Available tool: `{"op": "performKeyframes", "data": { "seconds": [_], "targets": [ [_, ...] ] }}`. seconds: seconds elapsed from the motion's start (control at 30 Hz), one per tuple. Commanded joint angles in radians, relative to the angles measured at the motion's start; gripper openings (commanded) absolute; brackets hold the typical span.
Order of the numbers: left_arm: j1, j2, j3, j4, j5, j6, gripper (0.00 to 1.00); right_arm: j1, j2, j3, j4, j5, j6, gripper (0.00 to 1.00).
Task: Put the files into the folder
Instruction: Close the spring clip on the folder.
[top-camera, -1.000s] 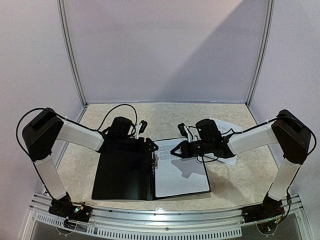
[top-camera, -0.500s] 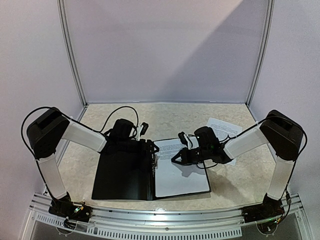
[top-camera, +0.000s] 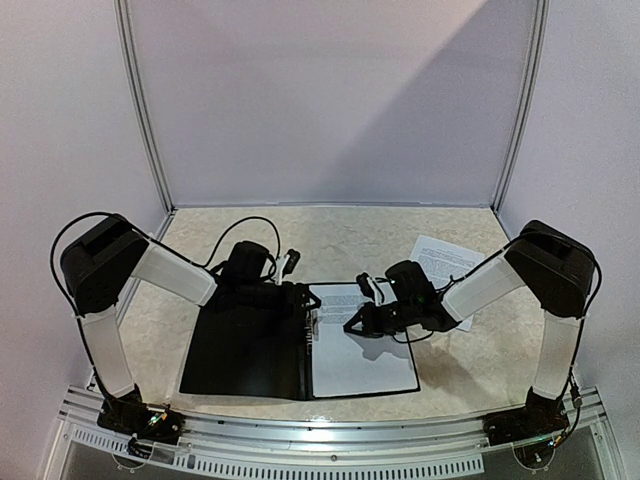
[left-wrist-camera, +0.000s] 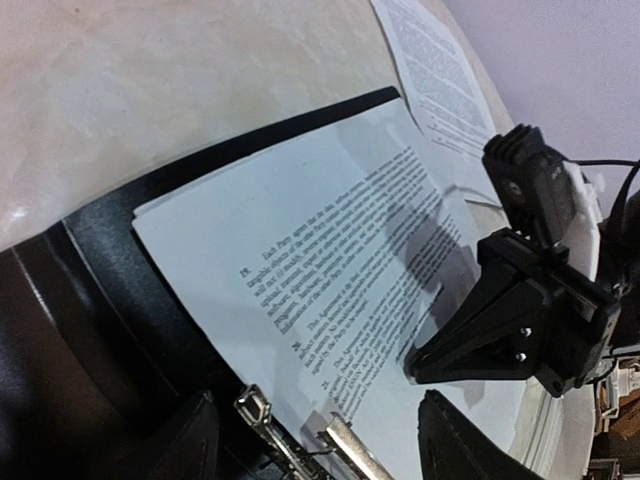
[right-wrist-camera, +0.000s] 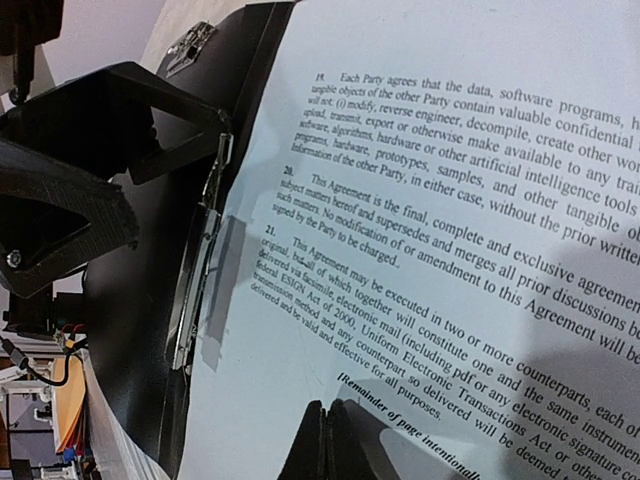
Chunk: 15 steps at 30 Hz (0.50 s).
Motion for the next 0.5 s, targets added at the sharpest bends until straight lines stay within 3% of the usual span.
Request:
{"op": "performKeyframes", "data": {
  "seconds": [0.0, 0.47],
  "targets": [
    [0.003, 0.016, 0.003, 0.069, 0.055, -0.017, 0.68, -0.008, 0.039, -0.012, 0.004, -0.009, 0.008, 0.0],
    [0.002, 0.01, 0.0, 0.123, 0.104, -0.034, 0.65, -0.008, 0.06, -0.015, 0.01, -0.012, 0.02, 0.0]
  ]
}}
